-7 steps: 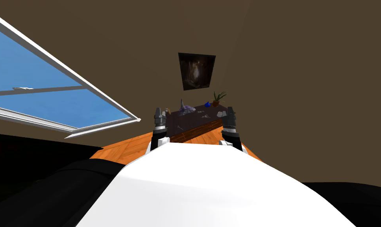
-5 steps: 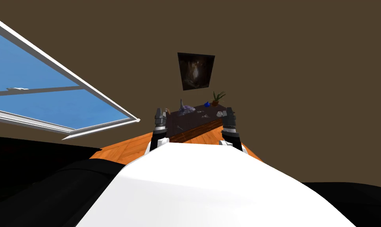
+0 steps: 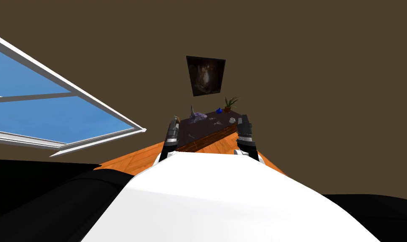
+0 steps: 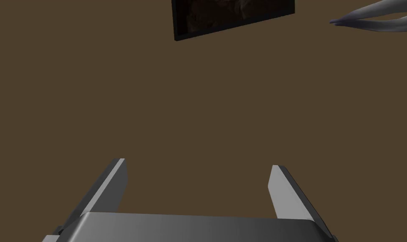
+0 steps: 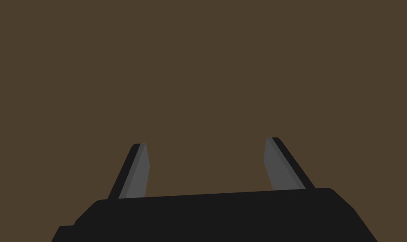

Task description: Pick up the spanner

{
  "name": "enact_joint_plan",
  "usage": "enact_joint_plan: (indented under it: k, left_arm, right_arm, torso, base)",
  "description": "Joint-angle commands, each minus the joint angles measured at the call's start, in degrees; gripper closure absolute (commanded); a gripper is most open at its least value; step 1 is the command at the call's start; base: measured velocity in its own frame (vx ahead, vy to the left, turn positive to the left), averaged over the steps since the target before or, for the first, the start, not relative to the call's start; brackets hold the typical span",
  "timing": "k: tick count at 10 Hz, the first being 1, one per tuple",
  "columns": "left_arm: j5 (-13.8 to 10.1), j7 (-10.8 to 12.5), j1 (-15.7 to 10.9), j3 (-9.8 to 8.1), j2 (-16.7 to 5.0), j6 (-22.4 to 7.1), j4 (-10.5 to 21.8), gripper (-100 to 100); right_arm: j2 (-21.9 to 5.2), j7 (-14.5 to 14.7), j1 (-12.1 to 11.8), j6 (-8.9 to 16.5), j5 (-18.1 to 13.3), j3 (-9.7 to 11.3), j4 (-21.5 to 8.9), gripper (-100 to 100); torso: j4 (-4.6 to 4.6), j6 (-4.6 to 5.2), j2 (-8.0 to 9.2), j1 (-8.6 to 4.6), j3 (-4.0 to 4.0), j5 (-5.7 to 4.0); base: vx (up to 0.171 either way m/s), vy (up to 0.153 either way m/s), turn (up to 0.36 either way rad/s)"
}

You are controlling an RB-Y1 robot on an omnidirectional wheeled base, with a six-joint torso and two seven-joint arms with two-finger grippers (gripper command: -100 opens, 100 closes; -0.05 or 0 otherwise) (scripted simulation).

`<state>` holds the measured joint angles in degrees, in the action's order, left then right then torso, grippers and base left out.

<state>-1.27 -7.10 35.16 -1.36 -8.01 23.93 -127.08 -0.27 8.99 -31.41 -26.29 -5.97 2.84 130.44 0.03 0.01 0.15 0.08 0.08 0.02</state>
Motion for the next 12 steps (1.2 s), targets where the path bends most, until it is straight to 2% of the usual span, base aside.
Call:
enact_joint_plan:
  k: [1, 4, 8, 9, 11, 12]
  left_arm:
    - [-0.6, -0.2, 1.9, 0.62, -1.6, -0.1, 1.3, -100]
    - [-2.2, -0.2, 6.1, 1.75, -4.5, 0.1, 5.3, -100]
    - [-5.5, 0.2, 12.4, 3.58, -8.6, -0.5, 11.9, -100]
    - [-5.5, 0.2, 12.5, 3.58, -8.6, -0.5, 12.5, -100]
    - [-7.6, 0.6, 15.6, 4.63, -10.7, -1.4, 16.1, -100]
    - [-7.6, 0.6, 15.6, 4.63, -10.7, -1.4, 16.8, -100]
  right_arm:
    - [0.0, 0.0, 0.0, 0.0, 0.0, 0.0, 0.0, 0]
    - [0.0, 0.0, 0.0, 0.0, 0.0, 0.0, 0.0, 0]
    - [0.0, 0.0, 0.0, 0.0, 0.0, 0.0, 0.0, 0]
    - [0.0, 0.0, 0.0, 0.0, 0.0, 0.0, 0.0, 0]
    - [0.0, 0.0, 0.0, 0.0, 0.0, 0.0, 0.0, 0]
    - [0.0, 0.0, 0.0, 0.0, 0.0, 0.0, 0.0, 0]
  torso:
    - [0.0, 0.0, 0.0, 0.0, 0.0, 0.0]
    - [0.01, 0.0, 0.02, -0.03, 0.01, -0.01]
    - [0.0, 0.0, -0.03, -0.06, -0.01, -0.01]
    - [0.0, 0.01, -0.05, -0.07, -0.03, -0.02]
    - [-0.02, 0.0, -0.12, -0.08, -0.06, -0.02]
    - [-0.02, -0.01, -0.13, -0.08, -0.07, -0.03]
  base:
    - [-0.04, 0.01, -0.163]
    - [-0.038, 0.003, -0.182]
    - [-0.029, -0.008, -0.283]
    - [-0.008, -0.007, -0.101]
    - [0.001, -0.015, -0.256]
    - [0.003, -0.01, -0.13]
